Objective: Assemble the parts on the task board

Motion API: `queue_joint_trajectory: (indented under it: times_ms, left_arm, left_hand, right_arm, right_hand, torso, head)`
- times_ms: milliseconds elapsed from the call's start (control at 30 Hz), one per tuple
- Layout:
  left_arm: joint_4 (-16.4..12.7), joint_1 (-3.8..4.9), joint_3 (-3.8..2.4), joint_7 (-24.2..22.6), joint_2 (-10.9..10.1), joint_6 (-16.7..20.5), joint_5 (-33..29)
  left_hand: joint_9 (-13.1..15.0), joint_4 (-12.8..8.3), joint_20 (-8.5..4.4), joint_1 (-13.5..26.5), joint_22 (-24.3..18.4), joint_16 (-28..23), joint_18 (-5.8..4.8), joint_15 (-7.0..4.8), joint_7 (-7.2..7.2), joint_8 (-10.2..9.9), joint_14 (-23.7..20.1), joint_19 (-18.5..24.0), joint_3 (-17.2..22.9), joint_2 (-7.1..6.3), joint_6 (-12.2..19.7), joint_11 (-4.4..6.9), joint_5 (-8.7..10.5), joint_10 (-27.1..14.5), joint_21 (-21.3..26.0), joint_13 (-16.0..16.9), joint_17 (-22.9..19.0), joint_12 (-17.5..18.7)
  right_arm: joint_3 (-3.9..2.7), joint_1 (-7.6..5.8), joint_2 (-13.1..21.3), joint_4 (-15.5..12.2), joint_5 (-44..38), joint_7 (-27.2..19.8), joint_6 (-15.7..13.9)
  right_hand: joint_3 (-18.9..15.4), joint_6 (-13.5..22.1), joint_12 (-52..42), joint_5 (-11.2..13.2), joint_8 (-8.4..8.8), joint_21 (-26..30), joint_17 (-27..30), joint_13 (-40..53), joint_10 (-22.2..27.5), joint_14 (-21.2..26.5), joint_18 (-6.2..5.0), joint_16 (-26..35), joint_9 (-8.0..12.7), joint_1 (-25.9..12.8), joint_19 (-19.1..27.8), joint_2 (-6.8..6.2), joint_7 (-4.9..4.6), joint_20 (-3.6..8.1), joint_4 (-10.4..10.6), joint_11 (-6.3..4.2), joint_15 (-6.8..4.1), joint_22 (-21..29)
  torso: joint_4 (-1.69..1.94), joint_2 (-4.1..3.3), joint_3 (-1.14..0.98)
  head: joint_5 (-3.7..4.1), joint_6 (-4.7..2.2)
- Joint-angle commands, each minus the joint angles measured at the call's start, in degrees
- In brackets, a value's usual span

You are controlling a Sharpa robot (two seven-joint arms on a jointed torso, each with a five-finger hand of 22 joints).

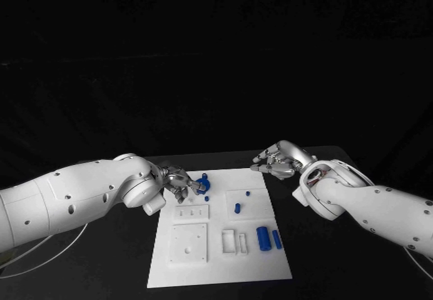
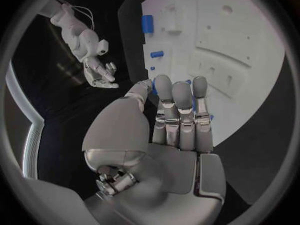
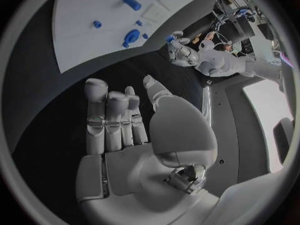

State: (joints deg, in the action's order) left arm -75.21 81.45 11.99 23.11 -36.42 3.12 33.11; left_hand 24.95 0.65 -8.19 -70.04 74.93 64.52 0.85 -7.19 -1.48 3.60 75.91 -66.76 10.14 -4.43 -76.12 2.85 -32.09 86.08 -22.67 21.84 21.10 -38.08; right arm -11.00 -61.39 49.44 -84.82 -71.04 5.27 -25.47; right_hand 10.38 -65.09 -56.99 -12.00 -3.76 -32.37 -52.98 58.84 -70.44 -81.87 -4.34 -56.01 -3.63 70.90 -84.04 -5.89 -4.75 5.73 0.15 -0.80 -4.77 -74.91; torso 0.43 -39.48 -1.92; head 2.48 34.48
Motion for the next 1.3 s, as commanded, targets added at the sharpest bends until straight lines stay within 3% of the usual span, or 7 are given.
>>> queue_joint_trajectory:
  times_ms: [33, 133, 233, 567, 800, 1300]
  left_arm:
    - [0.11, 0.57, 0.55, 8.83, 0.78, -2.2, 7.67]
    - [0.0, 0.88, 1.28, 10.3, 1.4, -1.66, 11.88]
    - [-0.18, 0.99, 1.56, 10.98, 1.73, -0.62, 14.2]
    - [-0.54, 0.74, 1.88, 11.71, 3.07, 5.57, 21.09]
    - [-0.69, -0.07, 1.91, 11.8, 3.72, 7.73, 24.12]
    - [0.43, -2.53, 1.91, 12.35, 4.69, 8.54, 24.53]
  left_hand:
    - [0.2, -8.11, -0.2, -0.24, 1.2, -0.28, -0.85, -0.52, 2.55, 0.16, 1.09, -0.46, 7.75, 0.74, -2.92, 2.6, -0.47, 0.63, -0.23, -0.12, 0.0, -0.32]
    - [0.32, -8.4, -0.25, 0.12, 1.21, -0.2, -0.85, -0.56, 2.62, 0.18, 1.32, -0.55, 8.03, 0.71, -3.13, 2.68, -0.94, 0.66, -0.46, -0.22, 0.04, -0.71]
    - [0.39, -8.56, -0.29, 0.34, 1.21, -0.08, -0.85, -0.61, 2.69, 0.2, 1.51, -0.62, 8.17, 0.59, -3.33, 2.75, -1.46, 0.67, -0.6, -0.23, 0.1, -1.04]
    - [0.71, -9.2, -0.48, 1.17, 1.25, 0.48, -0.85, -0.79, 2.89, 0.19, 1.99, -0.72, 8.78, 0.08, -3.97, 2.99, -3.49, 0.66, -1.69, -0.24, 0.46, -2.39]
    - [0.73, -9.32, -0.53, 1.39, 1.24, 0.74, -0.85, -0.83, 2.99, 0.19, 2.17, -0.74, 9.03, -0.13, -4.26, 3.03, -4.07, 0.66, -2.13, -0.1, 0.62, -2.89]
    - [0.75, -9.6, -0.46, 1.76, 1.25, 1.18, -0.85, -0.75, 3.04, 0.2, 2.08, -0.42, 9.37, -0.31, -4.55, 2.96, -4.64, 0.64, -2.83, 0.23, 1.02, -3.49]
  right_arm:
    - [-0.3, -0.19, -0.09, 1.18, 3.27, -1.93, -1.18]
    - [-0.51, -0.4, -0.28, 2.13, 3.82, -2.32, -1.49]
    - [-0.59, -0.55, -0.47, 2.68, 4.02, -2.52, -1.66]
    - [-0.69, -0.92, -1.15, 3.53, 3.9, -3.0, -2.14]
    - [-0.7, -0.97, -1.46, 3.62, 3.44, -3.05, -2.08]
    - [-0.71, -0.98, -1.63, 3.44, 2.87, -2.94, -1.93]
  right_hand:
    - [-0.38, 0.14, 0.27, -0.3, 0.2, 0.35, 0.13, -0.1, 0.39, 0.45, -0.58, 0.26, 0.01, 0.65, -0.31, 0.01, 0.19, -0.05, -0.01, -0.16, 0.1, -3.54]
    - [-0.44, 0.2, 0.42, -0.57, 0.21, 0.51, 0.26, -0.23, 0.49, 0.51, -0.57, 0.39, 0.01, 0.59, -0.24, -0.02, 0.17, -0.06, -0.04, -0.15, 0.11, -3.51]
    - [-0.47, 0.19, 0.47, -0.72, 0.21, 0.66, 0.35, -0.29, 0.52, 0.54, -0.58, 0.48, 0.02, 0.62, -0.22, -0.03, 0.17, -0.06, -0.1, -0.15, 0.11, -3.48]
    - [-0.53, 0.2, 0.62, -1.61, 0.21, 0.83, 0.43, -0.45, 0.59, 0.56, -0.58, 0.53, 0.02, 0.6, -0.22, 0.0, 0.17, -0.05, -0.24, -0.16, 0.11, -3.46]
    - [-0.59, 0.17, 0.66, -1.85, 0.21, 0.8, 0.39, -0.51, 0.61, 0.51, -0.58, 0.47, 0.01, 0.54, -0.27, -0.03, 0.18, -0.04, -0.27, -0.17, 0.1, -3.47]
    - [-0.67, 0.12, 0.63, -2.12, 0.21, 0.82, 0.39, -0.52, 0.6, 0.51, -0.57, 0.44, 0.01, 0.53, -0.3, 0.03, 0.2, -0.03, -0.37, -0.19, 0.09, -3.48]
  torso:
    - [0.11, -0.05, -0.03]
    - [0.12, -0.03, 0.0]
    - [0.11, -0.06, 0.03]
    - [0.26, -0.07, 0.14]
    - [0.19, -0.07, 0.1]
    - [0.17, -0.12, 0.03]
  head:
    - [-0.12, 0.18]
    - [-0.14, 0.37]
    - [-0.26, 0.48]
    - [-0.56, 0.78]
    - [-0.71, 0.79]
    - [-0.73, 1.22]
